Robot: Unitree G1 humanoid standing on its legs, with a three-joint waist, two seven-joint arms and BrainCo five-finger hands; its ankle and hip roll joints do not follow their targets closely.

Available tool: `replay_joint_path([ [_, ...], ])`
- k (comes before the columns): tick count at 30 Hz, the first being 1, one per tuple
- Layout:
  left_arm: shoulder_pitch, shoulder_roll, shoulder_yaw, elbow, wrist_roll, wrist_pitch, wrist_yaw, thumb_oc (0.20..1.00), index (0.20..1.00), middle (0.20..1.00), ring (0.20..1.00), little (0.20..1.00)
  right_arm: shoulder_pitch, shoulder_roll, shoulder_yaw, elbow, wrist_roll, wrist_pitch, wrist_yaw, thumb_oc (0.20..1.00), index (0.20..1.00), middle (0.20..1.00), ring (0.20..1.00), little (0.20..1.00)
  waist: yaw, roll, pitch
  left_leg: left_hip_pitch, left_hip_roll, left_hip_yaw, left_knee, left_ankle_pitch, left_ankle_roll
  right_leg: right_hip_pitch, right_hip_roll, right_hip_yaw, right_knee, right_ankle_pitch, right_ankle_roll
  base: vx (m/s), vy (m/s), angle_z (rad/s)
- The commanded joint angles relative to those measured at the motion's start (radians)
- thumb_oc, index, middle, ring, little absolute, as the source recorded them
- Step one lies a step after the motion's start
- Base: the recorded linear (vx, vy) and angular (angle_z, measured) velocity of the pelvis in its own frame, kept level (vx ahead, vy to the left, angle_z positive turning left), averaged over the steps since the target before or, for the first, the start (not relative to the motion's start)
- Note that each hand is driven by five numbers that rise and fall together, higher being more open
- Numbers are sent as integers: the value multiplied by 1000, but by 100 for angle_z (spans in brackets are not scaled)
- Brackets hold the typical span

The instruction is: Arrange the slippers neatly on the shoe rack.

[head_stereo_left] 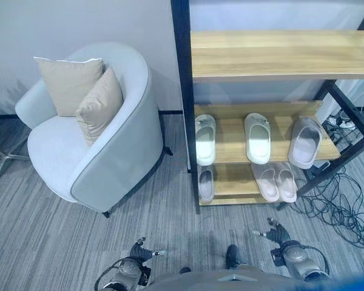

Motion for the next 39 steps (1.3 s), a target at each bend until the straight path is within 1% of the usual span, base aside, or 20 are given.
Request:
replay_joint_path([
  [1,-35,3,12,9,46,-19,29,1000,1000,1000,1000,1000,-87,-96,-40,-94,-65,-53,-82,1000,1000,1000,1000,1000,13,-10,38,-76,13,-22,67,-49,-43,117,-9,30,116,-230,73,42,79,-29],
  [5,-17,8,35,-10,38,-26,12,1000,1000,1000,1000,1000,-86,-180,-124,-265,-113,-58,-129,1000,1000,1000,1000,1000,14,-16,34,-74,13,-16,69,-56,-36,120,-10,43,110,-230,78,52,45,-18],
  [8,-6,4,38,-22,48,-33,-16,1000,1000,1000,1000,1000,-100,-260,-211,-440,-166,-65,-168,1000,1000,1000,1000,1000,17,-25,30,-69,15,-22,67,-61,-34,125,-5,47,106,-238,75,56,-5,-3],
  [10,-3,4,39,-26,54,-35,-29,1000,1000,1000,1000,1000,-108,-296,-257,-502,-181,-72,-185,1000,1000,1000,1000,1000,17,-30,27,-66,18,-28,62,-60,-35,128,1,50,100,-240,73,53,-32,1],
  [11,-1,3,36,-25,57,-35,-38,1000,1000,1000,1000,1000,-118,-330,-291,-511,-181,-73,-197,1000,1000,1000,1000,1000,17,-33,24,-64,19,-33,57,-59,-36,130,4,52,94,-241,71,58,-40,5],
  [12,-2,3,30,-24,61,-33,-45,1000,1000,1000,1000,1000,-149,-355,-301,-497,-174,-71,-203,1000,1000,1000,1000,1000,21,-36,22,-60,21,-37,51,-58,-37,134,8,50,90,-243,68,43,-29,8],
  [13,-2,3,30,-24,61,-33,-45,1000,1000,1000,1000,1000,-149,-355,-301,-497,-174,-71,-203,1000,1000,1000,1000,1000,21,-36,22,-60,21,-37,51,-58,-37,135,8,50,90,-243,68,53,-36,6],
  [14,-3,3,21,-23,66,-32,-53,1000,1000,1000,1000,1000,-191,-387,-303,-468,-167,-68,-210,1000,1000,1000,1000,1000,26,-39,20,-55,21,-43,44,-56,-39,140,11,47,82,-244,67,63,-49,6],
  [15,-1,9,10,-23,64,-32,-58,1000,1000,1000,1000,1000,-268,-449,-292,-418,-154,-59,-212,1000,1000,1000,1000,1000,37,-46,20,-52,23,-51,39,-54,-42,143,14,44,77,-244,65,74,-60,5],
  [17,-1,11,0,-24,58,-34,-63,1000,1000,1000,1000,1000,-378,-520,-250,-350,-133,-54,-202,1000,1000,1000,1000,1000,44,-50,22,-51,23,-55,36,-51,-45,146,16,39,72,-243,64,62,-56,5],
  [18,6,24,-18,-22,45,-35,-70,1000,1000,1000,1000,1000,-559,-626,-167,-204,-85,-35,-165,1000,1000,1000,1000,1000,60,-60,22,-52,23,-59,38,-48,-51,150,19,34,62,-237,63,56,-51,3],
  [19,5,22,-15,-22,44,-35,-70,1000,1000,1000,1000,1000,-569,-627,-158,-198,-83,-37,-165,1000,1000,1000,1000,1000,57,-58,23,-51,23,-59,38,-49,-51,151,20,34,62,-237,63,56,-49,1],
  [23,13,40,-29,-11,22,-34,-83,1000,1000,1000,1000,1000,-828,-723,-4,1,-9,-19,-97,1000,1000,1000,1000,1000,72,-68,21,-54,25,-61,36,-43,-59,152,25,30,50,-232,62,41,-26,4],
  [24,28,43,-7,-5,2,-32,-88,1000,1000,1000,1000,1000,-821,-727,38,-104,-28,1,-50,1000,1000,1000,1000,1000,60,-66,24,-60,29,-56,33,-37,-62,145,27,33,46,-227,62,65,-47,14],
  [26,23,55,-40,13,-6,-33,-100,1000,1000,1000,1000,1000,-1166,-687,225,277,38,22,0,1000,1000,1000,1000,1000,98,-79,19,-70,29,-69,28,-28,-72,150,34,18,26,-224,59,93,-78,-2],
  [27,20,57,-42,14,-9,-34,-102,1000,1000,1000,1000,1000,-1202,-681,247,307,50,24,11,1000,1000,1000,1000,1000,101,-78,19,-71,30,-72,26,-26,-74,150,36,17,23,-224,59,75,-55,-15],
  [31,1,51,-58,6,-12,-32,-100,1000,1000,1000,1000,1000,-1188,-580,258,353,59,32,40,1000,1000,1000,1000,1000,118,-78,22,-85,31,-84,19,-15,-77,143,41,9,11,-221,57,25,-19,5],
  [35,-14,49,-70,0,-19,-31,-101,1000,1000,1000,1000,1000,-1219,-552,272,381,56,42,50,1000,1000,1000,1000,1000,124,-79,31,-94,33,-93,15,-11,-78,137,44,5,6,-223,54,9,-10,12],
  [38,-25,45,-79,-6,-20,-31,-101,1000,1000,1000,1000,1000,-1189,-519,265,382,52,42,52,1000,1000,1000,1000,1000,128,-79,39,-102,33,-98,14,-7,-78,131,45,2,4,-222,54,-4,-2,13],
  [39,-3,22,-57,-34,-47,-32,-70,1000,1000,1000,1000,1000,-868,-430,231,83,-21,20,-13,1000,1000,1000,1000,1000,106,-71,49,-106,33,-88,13,-3,-72,119,42,13,7,-213,59,-106,94,3],
])
